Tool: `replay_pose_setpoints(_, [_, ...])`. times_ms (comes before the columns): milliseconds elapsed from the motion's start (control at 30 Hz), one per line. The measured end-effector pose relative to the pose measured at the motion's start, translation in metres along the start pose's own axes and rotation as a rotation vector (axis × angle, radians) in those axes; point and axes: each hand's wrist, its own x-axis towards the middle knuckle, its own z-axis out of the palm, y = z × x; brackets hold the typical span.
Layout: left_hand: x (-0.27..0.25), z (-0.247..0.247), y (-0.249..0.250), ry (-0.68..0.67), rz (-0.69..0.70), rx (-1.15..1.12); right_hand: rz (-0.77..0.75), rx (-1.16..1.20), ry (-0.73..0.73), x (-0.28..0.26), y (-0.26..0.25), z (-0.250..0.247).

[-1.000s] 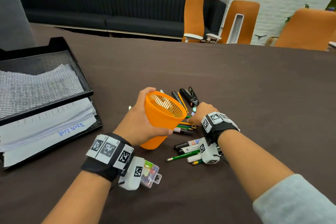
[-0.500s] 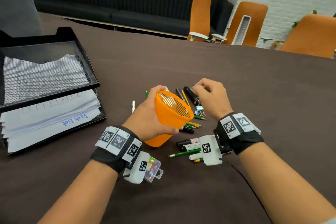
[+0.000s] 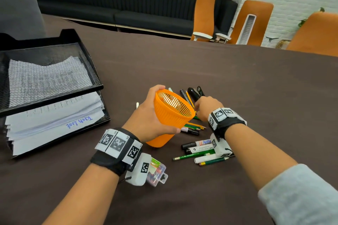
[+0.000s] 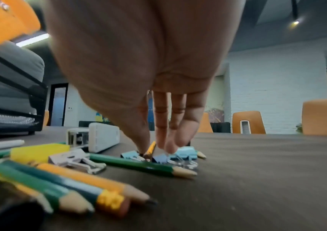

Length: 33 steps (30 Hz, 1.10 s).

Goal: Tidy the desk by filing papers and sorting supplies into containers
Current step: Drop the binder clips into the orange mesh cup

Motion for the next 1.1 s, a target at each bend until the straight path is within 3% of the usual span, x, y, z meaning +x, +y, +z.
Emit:
replay_pose_setpoints(367, [-0.001, 0.004, -0.002, -0.009, 0.009, -0.015, 0.095, -0.012, -0.041, -0.008, 0.013, 0.001])
replay_pose_setpoints(433, [0.000, 0.004, -0.002, -0.008, 0.008, -0.012, 0.119, 0.151, 0.076, -0.014, 0.013, -0.007])
replay_pose_setpoints(500, [0.001, 0.003, -0.003, -0.009, 0.005, -0.006, 0.118, 0.475, 0.267, -0.022, 0.008, -0.020])
replay_pose_setpoints(567, [0.002, 0.003, -0.004, -0.012, -0.003, -0.005, 0.018, 0.730, 0.399, -0.034, -0.002, -0.035])
replay_pose_setpoints(667, [0.002, 0.005, -0.005, -0.007, -0.008, 0.000, -0.215, 0.869, 0.319, -0.052, -0.022, -0.051])
replay_pose_setpoints(733, [0.003, 0.005, -0.006, 0.010, -0.010, 0.005, -0.271, 0.877, 0.312, -0.052, -0.028, -0.052])
replay_pose_setpoints(833, [0.003, -0.006, -0.009, 0.072, -0.042, 0.037, -0.172, 0.868, 0.340, -0.033, -0.025, -0.041])
replay_pose_setpoints(967, [0.003, -0.029, -0.017, 0.190, -0.091, 0.055, -0.073, 0.452, 0.027, -0.009, -0.023, -0.012])
replay_pose_setpoints(1100, [0.003, -0.035, -0.019, 0.202, -0.103, 0.050, -0.043, 0.267, -0.093, -0.001, -0.034, 0.003])
